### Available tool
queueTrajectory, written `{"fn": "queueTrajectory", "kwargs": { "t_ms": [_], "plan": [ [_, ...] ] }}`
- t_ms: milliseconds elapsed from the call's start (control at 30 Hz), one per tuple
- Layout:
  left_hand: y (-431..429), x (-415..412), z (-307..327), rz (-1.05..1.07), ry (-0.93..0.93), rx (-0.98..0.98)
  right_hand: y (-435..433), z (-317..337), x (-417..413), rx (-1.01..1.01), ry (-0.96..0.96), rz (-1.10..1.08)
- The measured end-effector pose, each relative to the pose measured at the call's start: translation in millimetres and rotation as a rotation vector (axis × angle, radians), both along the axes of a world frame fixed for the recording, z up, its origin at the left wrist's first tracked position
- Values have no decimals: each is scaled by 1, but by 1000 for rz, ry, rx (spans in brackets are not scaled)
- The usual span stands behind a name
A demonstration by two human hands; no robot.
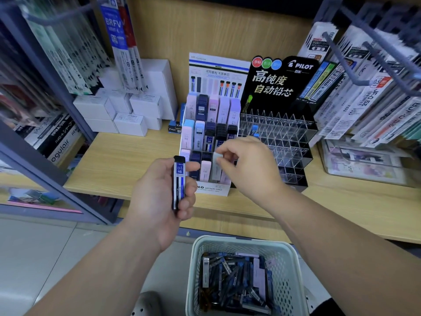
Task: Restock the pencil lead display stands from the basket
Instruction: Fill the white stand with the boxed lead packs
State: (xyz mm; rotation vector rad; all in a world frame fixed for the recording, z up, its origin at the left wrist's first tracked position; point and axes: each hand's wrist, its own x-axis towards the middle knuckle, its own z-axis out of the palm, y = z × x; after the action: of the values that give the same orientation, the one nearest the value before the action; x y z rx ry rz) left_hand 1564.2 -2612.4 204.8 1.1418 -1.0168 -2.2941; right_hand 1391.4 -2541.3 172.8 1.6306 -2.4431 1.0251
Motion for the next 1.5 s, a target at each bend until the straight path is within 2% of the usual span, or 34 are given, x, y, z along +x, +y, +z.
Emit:
{"fn": "queueTrajectory", "kwargs": {
  "t_ms": [300, 600, 667, 733, 833, 933, 1067, 1167, 1233, 1333, 1400, 1500],
  "plan": [
    [3, -3, 0, 59, -52, -40, 0, 0, 3, -19, -10, -15],
    [6, -6, 1, 69, -152, -161, 2, 6, 1, 98, 96, 14],
    [6, -6, 0, 47, -168, -180, 3, 22, -5, 90, -32, 8],
    [6, -8, 1, 15, -166, -199, 8, 44, -12, 86, -257, -13],
    [11, -13, 4, -54, -134, -239, 18, 59, -14, 155, -573, 83],
    [17, -21, 5, -125, -120, -281, 24, 53, -8, 150, -665, 152],
    [18, -31, 6, -108, -124, -319, 25, 44, -12, 38, -749, 98],
    [15, -37, 8, -132, -125, -400, 25, 45, -15, 16, -706, 106],
    [7, -39, 10, -126, -147, -521, 23, 52, -19, -17, -634, 105],
    [-15, -40, 12, 93, -210, -683, 18, 69, -33, -97, -474, 3],
    [-29, -39, 9, 240, -271, -708, 15, 77, -45, -139, -358, -86],
    [-33, -39, -1, 151, -386, -634, 12, 77, -50, -129, -239, -129]
  ]
}}
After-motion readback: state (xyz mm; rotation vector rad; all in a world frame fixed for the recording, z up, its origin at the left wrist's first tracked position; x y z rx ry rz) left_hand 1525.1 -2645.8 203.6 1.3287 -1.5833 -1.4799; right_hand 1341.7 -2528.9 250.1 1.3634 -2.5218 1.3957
